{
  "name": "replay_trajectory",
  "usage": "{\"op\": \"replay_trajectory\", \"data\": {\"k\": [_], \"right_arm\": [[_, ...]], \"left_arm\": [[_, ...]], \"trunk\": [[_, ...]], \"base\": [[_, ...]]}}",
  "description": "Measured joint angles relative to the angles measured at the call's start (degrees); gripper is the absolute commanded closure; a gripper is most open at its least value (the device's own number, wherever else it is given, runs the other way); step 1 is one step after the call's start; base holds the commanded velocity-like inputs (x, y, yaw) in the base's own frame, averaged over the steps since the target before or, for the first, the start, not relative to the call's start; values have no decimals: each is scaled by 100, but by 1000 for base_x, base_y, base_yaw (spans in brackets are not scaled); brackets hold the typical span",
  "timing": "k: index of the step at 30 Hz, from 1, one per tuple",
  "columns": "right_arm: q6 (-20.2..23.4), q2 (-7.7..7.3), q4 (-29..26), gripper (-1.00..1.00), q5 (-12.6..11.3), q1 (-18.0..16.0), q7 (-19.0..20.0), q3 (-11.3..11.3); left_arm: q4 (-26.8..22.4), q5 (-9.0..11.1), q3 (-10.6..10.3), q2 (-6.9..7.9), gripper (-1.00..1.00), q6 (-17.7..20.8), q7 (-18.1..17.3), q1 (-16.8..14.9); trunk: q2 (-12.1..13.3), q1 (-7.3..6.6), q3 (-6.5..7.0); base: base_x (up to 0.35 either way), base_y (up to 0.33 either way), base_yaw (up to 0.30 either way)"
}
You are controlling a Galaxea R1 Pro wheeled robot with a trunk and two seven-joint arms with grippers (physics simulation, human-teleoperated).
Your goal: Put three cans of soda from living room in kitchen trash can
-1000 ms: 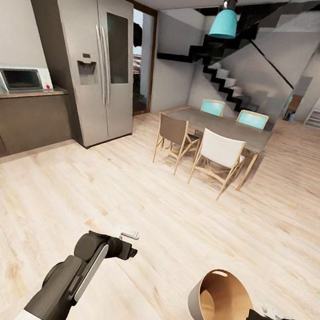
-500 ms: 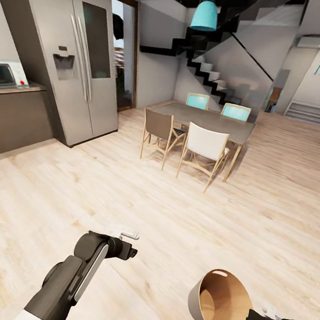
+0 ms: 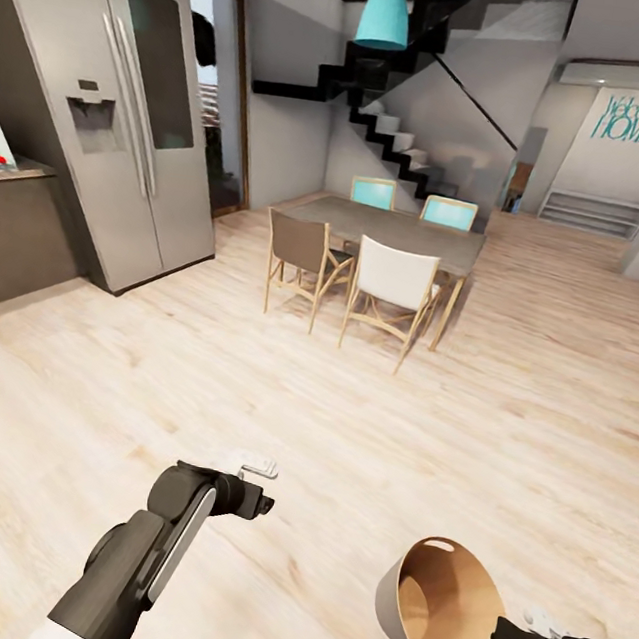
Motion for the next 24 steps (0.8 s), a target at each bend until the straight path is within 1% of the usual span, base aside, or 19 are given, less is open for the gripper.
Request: {"op": "replay_trajectory", "data": {"k": [3,7,14,24], "right_arm": [[6,1,0,100,-24,0,8,-2],[2,0,-1,100,-5,0,22,-35],[1,-6,-2,100,-4,0,38,-93],[2,-4,-1,100,-4,0,40,-104]], "left_arm": [[0,-1,0,4,-100,0,-3,0],[0,-1,0,5,-100,0,-4,0],[0,3,0,9,-100,0,-4,0],[0,3,0,9,-100,0,-5,0]], "trunk": [[0,0,-2],[0,0,-4],[0,0,-4],[0,0,-4]], "base": [[0,311,-112],[0,316,-198],[0,319,-245],[0,319,-257]]}}
